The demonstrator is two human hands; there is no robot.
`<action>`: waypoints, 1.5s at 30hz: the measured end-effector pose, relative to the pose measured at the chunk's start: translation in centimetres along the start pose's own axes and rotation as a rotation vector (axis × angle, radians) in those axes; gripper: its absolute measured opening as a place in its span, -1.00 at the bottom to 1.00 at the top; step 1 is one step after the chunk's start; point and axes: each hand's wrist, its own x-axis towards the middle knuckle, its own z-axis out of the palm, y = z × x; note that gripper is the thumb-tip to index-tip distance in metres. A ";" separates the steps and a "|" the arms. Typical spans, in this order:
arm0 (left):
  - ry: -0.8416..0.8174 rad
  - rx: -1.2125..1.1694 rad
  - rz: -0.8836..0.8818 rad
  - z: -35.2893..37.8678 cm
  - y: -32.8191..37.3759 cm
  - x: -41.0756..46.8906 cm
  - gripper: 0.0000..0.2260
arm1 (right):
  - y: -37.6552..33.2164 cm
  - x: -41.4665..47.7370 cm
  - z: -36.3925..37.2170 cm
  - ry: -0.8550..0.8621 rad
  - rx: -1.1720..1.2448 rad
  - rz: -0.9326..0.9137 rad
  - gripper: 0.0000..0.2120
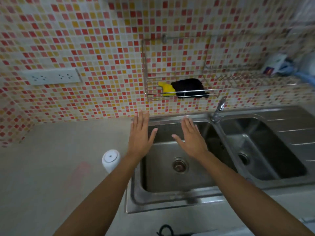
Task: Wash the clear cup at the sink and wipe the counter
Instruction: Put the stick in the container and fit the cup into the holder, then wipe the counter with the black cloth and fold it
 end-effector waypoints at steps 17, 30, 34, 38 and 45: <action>-0.054 0.442 0.041 1.0 5.3 14.2 -0.19 | 4.2 19.0 -11.3 -0.214 0.170 0.080 -0.14; -0.171 0.442 -0.030 0.3 6.2 14.5 -0.15 | 3.6 22.0 -11.8 -0.366 -0.128 0.010 -0.48; -0.178 0.438 -0.049 0.3 6.4 14.5 -0.16 | 4.4 21.2 -11.6 -0.198 0.006 0.000 -0.77; -0.178 0.422 -0.066 0.3 6.5 14.5 -0.17 | 4.5 21.7 -11.3 -0.185 0.006 0.028 -0.78; -0.224 0.398 -0.054 -0.5 6.5 14.1 -0.18 | 4.7 21.2 -11.0 0.024 0.204 0.080 -0.85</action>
